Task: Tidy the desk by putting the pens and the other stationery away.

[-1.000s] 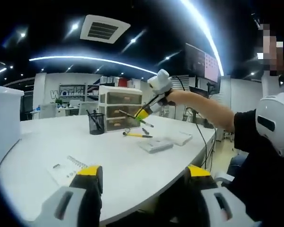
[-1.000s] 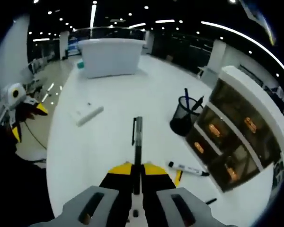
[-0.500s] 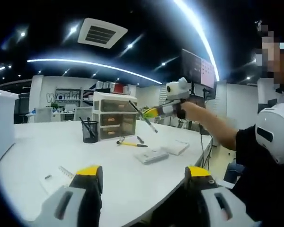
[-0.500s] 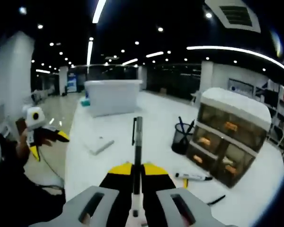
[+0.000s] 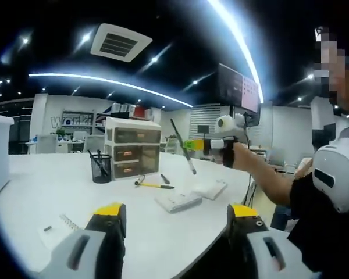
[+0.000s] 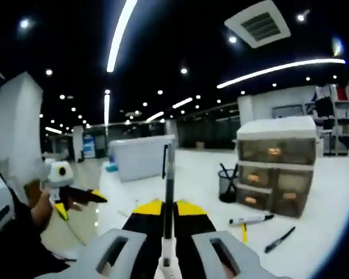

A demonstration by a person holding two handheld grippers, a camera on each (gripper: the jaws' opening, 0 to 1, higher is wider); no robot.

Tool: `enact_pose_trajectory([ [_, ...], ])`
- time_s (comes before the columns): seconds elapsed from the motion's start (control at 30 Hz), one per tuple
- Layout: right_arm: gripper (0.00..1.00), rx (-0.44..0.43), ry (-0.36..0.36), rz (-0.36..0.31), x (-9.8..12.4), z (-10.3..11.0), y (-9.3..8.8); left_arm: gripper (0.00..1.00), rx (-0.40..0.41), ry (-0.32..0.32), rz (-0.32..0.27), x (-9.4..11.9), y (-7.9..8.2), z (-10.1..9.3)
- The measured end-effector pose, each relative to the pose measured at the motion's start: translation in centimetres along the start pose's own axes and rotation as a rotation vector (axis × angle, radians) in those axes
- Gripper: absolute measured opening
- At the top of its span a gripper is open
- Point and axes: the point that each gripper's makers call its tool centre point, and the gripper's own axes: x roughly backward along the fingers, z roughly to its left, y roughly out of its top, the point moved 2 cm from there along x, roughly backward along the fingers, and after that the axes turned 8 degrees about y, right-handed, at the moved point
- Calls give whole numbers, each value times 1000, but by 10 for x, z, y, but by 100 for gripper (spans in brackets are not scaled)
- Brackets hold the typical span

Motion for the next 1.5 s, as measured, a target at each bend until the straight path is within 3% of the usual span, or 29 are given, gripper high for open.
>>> enact_pose_trajectory([
  [0.33,4,24,-34,-155,9,12,-7,70,7,-18,-6,-17,5,-3],
  [0.53,4,-9,-26,-238,10,24,-8,70,6,-42,-8,-30,6,-11],
  [1.27,4,-3,-12,-262,-3,52,-20,68,-28,-138,0,-87,13,-36],
  [1.5,4,20,-20,-246,-4,54,-26,67,-19,-154,-35,-92,35,-36],
])
